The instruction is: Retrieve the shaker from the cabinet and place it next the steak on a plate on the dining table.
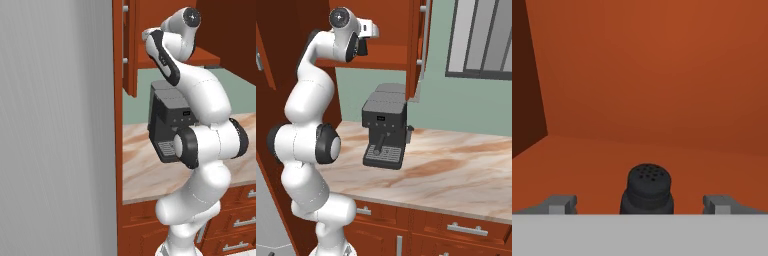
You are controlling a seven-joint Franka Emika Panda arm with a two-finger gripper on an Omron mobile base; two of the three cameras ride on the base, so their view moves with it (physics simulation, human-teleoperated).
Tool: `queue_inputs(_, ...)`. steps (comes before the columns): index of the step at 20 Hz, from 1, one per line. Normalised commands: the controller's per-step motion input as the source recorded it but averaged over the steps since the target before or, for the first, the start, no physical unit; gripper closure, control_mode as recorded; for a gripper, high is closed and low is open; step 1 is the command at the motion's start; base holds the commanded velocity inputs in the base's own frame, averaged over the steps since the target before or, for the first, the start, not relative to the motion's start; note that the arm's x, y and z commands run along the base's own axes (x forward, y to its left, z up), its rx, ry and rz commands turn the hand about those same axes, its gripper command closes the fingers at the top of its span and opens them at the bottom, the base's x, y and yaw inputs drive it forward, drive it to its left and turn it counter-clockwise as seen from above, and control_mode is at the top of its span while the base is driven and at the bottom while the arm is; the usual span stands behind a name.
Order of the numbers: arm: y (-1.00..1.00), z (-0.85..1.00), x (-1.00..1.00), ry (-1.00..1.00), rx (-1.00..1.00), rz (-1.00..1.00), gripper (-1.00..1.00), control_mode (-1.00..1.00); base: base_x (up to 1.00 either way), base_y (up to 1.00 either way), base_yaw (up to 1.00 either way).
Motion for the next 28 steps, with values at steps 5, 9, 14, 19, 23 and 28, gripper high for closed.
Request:
queue_inputs(5,0.0,-0.09,0.0,0.0,0.0,0.01,-1.0,-1.0,0.0,0.0,0.0)
queue_inputs(9,0.0,-0.05,0.01,0.0,0.0,0.0,-1.0,-1.0,0.0,0.0,0.0)
queue_inputs(14,0.0,-0.02,0.13,0.0,0.0,0.0,-1.0,-1.0,0.0,0.0,0.0)
queue_inputs(19,-0.01,-0.1,0.21,0.0,0.0,0.0,-1.0,-1.0,0.0,0.0,0.0)
queue_inputs(23,-0.01,-0.2,0.13,0.01,0.0,0.01,-1.0,-1.0,0.0,0.0,0.0)
queue_inputs(28,0.0,-0.29,0.02,0.02,0.0,0.01,-1.0,-1.0,0.0,0.0,0.0)
